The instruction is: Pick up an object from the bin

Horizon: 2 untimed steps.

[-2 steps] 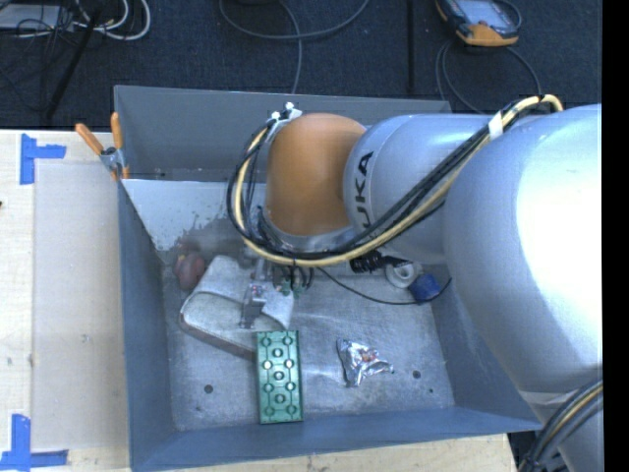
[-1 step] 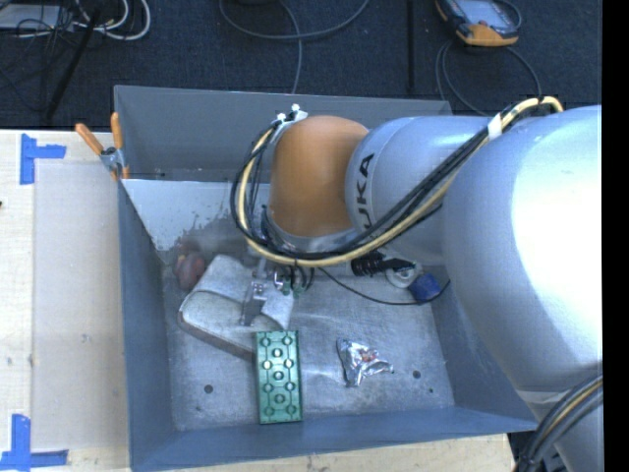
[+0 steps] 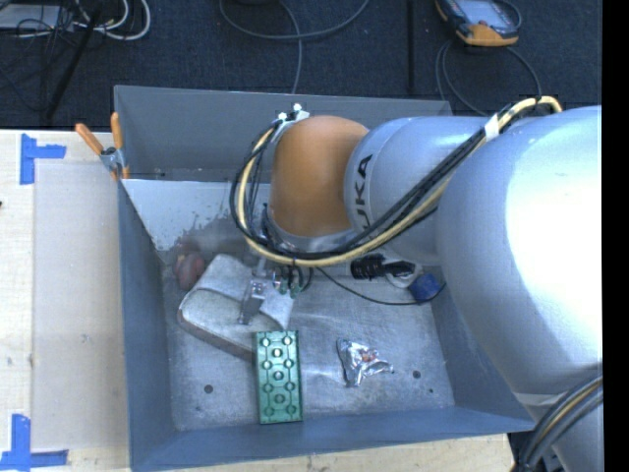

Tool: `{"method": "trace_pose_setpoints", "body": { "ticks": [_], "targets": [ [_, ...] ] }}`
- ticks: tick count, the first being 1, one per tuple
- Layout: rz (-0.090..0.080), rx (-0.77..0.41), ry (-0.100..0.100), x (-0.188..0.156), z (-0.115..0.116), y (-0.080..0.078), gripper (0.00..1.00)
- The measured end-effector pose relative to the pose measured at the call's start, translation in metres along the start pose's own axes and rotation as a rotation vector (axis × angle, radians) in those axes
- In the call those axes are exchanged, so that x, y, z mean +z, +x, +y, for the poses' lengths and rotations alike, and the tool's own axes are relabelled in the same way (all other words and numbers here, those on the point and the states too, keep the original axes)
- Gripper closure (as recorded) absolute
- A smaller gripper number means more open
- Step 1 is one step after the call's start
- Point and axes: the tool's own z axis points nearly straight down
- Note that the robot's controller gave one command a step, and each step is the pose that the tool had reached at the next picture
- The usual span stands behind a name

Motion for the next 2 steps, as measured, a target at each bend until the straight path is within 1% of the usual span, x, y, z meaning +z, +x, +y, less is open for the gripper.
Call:
{"method": "trace_pose_setpoints", "body": {
  "ticks": [1, 2],
  "targets": [
    [0.027, 0.07, 0.019, 0.011, -0.007, 0.007, 0.0],
    [0.027, 0.153, 0.015, 0.024, -0.02, 0.011, 0.0]
  ]
}}
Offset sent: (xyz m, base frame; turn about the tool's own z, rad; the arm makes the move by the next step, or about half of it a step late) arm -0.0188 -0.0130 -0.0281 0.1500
